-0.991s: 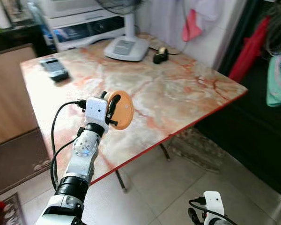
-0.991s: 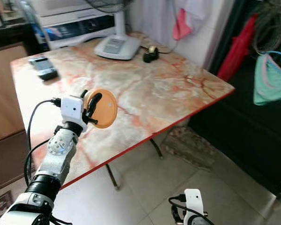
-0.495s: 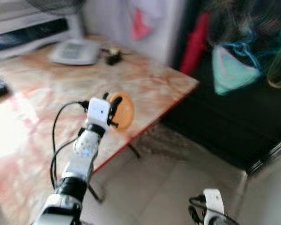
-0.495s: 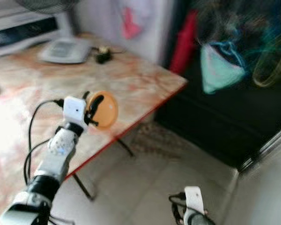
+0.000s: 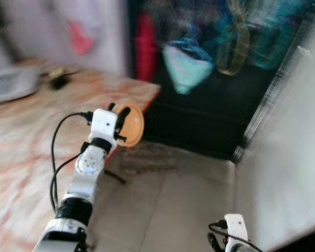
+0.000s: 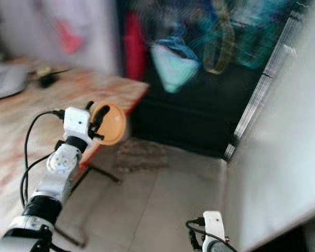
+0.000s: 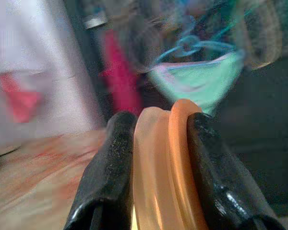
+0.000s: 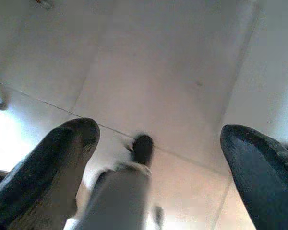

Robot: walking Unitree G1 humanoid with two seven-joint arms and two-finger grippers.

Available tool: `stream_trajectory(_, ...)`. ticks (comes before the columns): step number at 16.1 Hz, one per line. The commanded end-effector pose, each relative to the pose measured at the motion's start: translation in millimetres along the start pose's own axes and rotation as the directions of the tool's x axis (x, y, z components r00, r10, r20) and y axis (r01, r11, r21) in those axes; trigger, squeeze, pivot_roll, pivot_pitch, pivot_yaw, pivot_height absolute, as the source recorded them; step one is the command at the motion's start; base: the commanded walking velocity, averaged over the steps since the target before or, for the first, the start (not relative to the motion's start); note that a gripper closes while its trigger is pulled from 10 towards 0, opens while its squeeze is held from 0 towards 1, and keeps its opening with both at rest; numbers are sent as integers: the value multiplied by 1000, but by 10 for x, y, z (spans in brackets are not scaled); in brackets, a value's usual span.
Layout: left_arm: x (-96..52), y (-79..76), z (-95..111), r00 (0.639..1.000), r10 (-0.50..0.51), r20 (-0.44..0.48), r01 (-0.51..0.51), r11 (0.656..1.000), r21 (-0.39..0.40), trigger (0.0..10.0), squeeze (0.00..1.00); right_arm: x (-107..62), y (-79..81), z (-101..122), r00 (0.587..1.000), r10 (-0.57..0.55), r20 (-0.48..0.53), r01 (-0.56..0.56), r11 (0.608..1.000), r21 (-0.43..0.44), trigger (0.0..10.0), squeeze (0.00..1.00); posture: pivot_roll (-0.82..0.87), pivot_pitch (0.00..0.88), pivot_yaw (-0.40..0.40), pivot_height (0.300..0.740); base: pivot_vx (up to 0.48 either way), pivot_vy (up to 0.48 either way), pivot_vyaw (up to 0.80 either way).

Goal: Restocking fridge

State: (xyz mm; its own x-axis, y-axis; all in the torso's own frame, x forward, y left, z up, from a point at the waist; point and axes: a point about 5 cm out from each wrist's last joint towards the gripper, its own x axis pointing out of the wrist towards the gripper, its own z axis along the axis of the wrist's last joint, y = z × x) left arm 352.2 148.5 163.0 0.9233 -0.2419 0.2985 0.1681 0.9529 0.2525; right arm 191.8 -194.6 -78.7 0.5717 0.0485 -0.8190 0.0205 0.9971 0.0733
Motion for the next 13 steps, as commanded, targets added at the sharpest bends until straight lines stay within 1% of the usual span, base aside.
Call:
stream_trajectory(1,8,10,28,1000,-2,15,2,1000,1,10000,0,5,-4,45,1000,-3,8,3,1000,-3,10000,0,52,0,3,740,0,0,-800)
stream_trajectory(4,2,27,18,1000,3,11,-3,1000,3,10000,0,7,2,47,1000,0,8,0,1000,-3,10000,0,53,0,4,740,0,0,-800)
stream_trajectory(9,-38,79,-73,999,19,-26,-18,1000,10,10000,0,7,2,49,1000,4,6,-4,1000,-3,10000,0,50,0,1,740,0,0,-790)
stream_trajectory(12,-119,192,-272,988,90,-129,-91,996,-3,10000,0,6,-3,49,1000,3,6,-3,1000,-4,10000,0,49,0,-1,740,0,0,-788)
stream_trajectory(13,-166,224,-356,979,115,-169,-122,992,-34,10000,0,6,-3,50,1000,4,6,-4,1000,-5,10000,0,49,0,-1,740,0,0,-788)
